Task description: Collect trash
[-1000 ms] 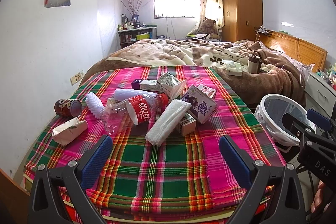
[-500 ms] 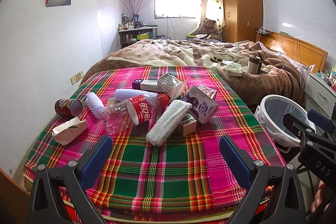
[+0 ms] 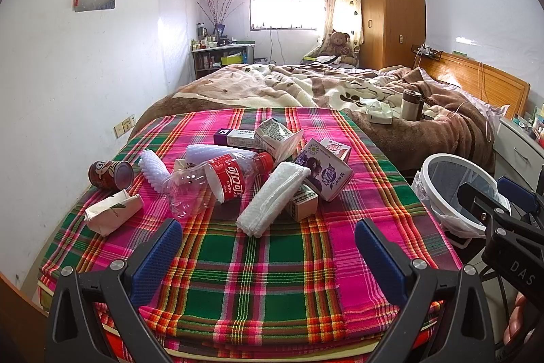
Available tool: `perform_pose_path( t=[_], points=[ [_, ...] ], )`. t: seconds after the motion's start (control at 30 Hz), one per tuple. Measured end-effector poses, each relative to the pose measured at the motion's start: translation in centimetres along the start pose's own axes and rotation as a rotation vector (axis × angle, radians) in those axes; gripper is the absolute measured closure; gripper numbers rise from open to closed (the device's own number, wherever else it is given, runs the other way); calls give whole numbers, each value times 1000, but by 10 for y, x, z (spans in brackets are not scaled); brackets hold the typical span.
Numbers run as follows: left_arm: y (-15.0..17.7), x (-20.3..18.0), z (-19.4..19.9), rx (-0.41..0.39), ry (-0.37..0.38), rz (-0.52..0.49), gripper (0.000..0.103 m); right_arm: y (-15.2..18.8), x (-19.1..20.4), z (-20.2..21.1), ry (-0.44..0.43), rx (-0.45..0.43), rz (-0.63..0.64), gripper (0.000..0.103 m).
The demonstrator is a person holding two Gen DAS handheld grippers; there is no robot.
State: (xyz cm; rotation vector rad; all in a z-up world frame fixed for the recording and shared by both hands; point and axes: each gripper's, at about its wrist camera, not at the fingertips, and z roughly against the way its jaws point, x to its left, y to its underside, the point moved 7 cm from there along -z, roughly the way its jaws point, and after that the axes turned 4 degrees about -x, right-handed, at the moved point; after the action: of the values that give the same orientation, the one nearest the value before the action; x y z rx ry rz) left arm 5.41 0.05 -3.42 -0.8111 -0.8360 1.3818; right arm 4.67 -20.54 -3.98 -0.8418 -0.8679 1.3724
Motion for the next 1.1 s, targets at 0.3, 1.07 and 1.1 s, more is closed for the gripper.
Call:
perform_pose_path(
  t=[0.3,1.07,1.1],
  points=[
    [-1,2,1,-1,-1,2,0,0,1,0,0,1,1,24],
    [1,3,-7,13,19,3,0,0,0,-1,-4,7,5,24],
    [2,4,-9,20,27,5,0,0,0,-3,-7,9,5,24]
  ],
)
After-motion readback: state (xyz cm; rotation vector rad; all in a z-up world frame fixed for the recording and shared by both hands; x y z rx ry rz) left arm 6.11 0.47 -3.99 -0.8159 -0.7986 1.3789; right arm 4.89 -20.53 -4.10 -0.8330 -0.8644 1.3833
